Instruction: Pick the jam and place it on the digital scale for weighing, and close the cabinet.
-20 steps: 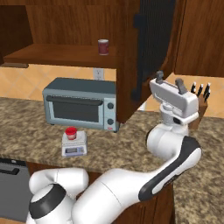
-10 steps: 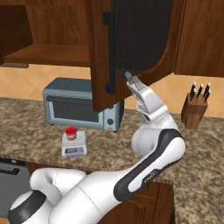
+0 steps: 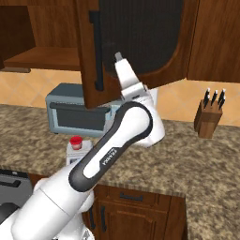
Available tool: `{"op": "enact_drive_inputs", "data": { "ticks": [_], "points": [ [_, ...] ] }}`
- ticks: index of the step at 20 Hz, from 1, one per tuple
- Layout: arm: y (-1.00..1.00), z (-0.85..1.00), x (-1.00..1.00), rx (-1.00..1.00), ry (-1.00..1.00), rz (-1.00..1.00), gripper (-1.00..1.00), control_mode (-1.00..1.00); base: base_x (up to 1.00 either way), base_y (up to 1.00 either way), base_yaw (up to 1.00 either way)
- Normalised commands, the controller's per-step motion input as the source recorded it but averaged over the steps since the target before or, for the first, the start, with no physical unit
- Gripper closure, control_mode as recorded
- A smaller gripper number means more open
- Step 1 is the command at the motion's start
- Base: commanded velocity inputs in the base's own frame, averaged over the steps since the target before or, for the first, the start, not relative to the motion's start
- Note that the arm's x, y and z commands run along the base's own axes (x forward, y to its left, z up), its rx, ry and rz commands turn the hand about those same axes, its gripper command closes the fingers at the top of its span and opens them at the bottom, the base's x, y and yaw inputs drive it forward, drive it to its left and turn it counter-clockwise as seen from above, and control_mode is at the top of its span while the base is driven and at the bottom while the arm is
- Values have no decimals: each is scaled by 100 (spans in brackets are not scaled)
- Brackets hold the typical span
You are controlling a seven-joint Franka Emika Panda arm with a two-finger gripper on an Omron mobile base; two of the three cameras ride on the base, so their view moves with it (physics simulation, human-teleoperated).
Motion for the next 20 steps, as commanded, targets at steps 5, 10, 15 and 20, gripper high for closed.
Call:
{"op": "enact_drive_inputs", "data": {
  "ticks": [5, 10, 15, 20],
  "points": [
    [34, -47, 64, 27, -1, -51, -100, -100, 0, 0, 0],
    [6, -7, 100, 27, 3, -38, -100, -100, 0, 0, 0],
    [0, -47, 100, 30, 9, -16, -100, -100, 0, 0, 0],
    [0, -100, 100, 26, 2, 7, -100, -100, 0, 0, 0]
  ]
}}
